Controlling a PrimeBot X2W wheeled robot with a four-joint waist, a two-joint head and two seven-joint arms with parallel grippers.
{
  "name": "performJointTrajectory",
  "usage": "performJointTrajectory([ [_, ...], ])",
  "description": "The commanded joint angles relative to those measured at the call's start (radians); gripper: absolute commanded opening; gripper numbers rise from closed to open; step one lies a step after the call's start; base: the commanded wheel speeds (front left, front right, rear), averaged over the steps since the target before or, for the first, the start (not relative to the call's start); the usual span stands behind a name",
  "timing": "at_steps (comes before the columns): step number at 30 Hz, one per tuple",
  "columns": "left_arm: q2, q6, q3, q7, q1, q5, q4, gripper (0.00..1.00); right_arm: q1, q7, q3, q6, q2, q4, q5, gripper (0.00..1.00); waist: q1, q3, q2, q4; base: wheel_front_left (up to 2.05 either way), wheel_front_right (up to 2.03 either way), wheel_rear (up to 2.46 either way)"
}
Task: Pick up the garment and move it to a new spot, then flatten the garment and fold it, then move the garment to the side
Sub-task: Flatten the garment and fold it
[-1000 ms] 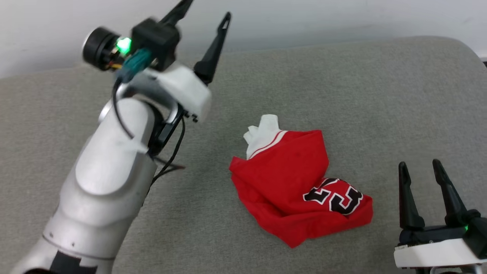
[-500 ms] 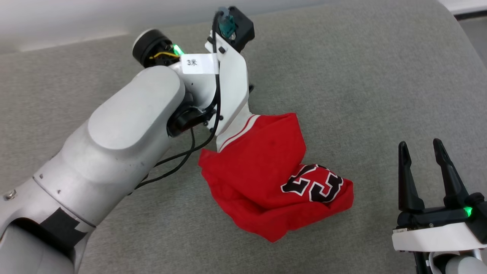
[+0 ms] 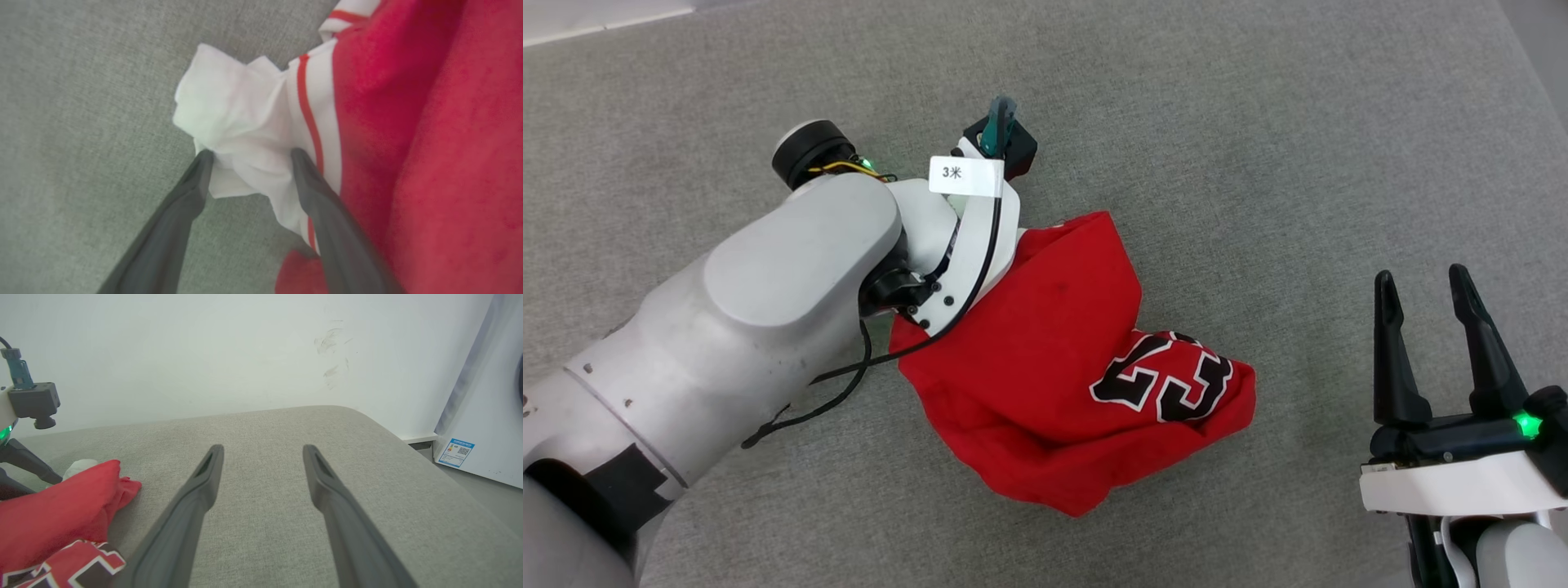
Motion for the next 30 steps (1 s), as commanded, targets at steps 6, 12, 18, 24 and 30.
performJointTrajectory([
  [6,0.020,-0.001,-0.031,0.055,0.091,0.032,-0.027,0.00,-0.019,-0.002,-0.006,0.000,0.002,0.000,0.003,1.00,-0.0001,0.017,0.0000,0.000,0.00,0.00,0.00],
  [12,0.024,0.000,-0.016,-0.076,0.016,0.056,-0.092,0.00,0.003,-0.002,-0.013,0.000,0.002,0.008,-0.013,1.00,-0.0001,-0.035,0.0000,0.043,0.00,0.00,0.00],
  [18,0.073,0.000,-0.014,-0.278,-0.001,0.024,-0.136,0.00,0.040,-0.002,-0.034,0.000,0.002,0.009,-0.026,1.00,-0.0001,-0.112,0.0000,0.126,0.00,0.00,0.00],
  [24,0.256,0.012,0.011,-0.398,0.105,-0.056,-0.097,0.00,0.066,-0.002,-0.041,0.000,0.002,0.005,-0.059,1.00,-0.0001,-0.173,0.0000,0.255,0.00,0.00,0.00],
  [30,0.356,0.041,0.007,-0.403,0.242,-0.111,-0.053,0.00,0.078,-0.002,-0.044,0.000,0.002,0.005,-0.059,1.00,-0.0001,-0.181,0.0000,0.267,0.00,0.00,0.00],
])
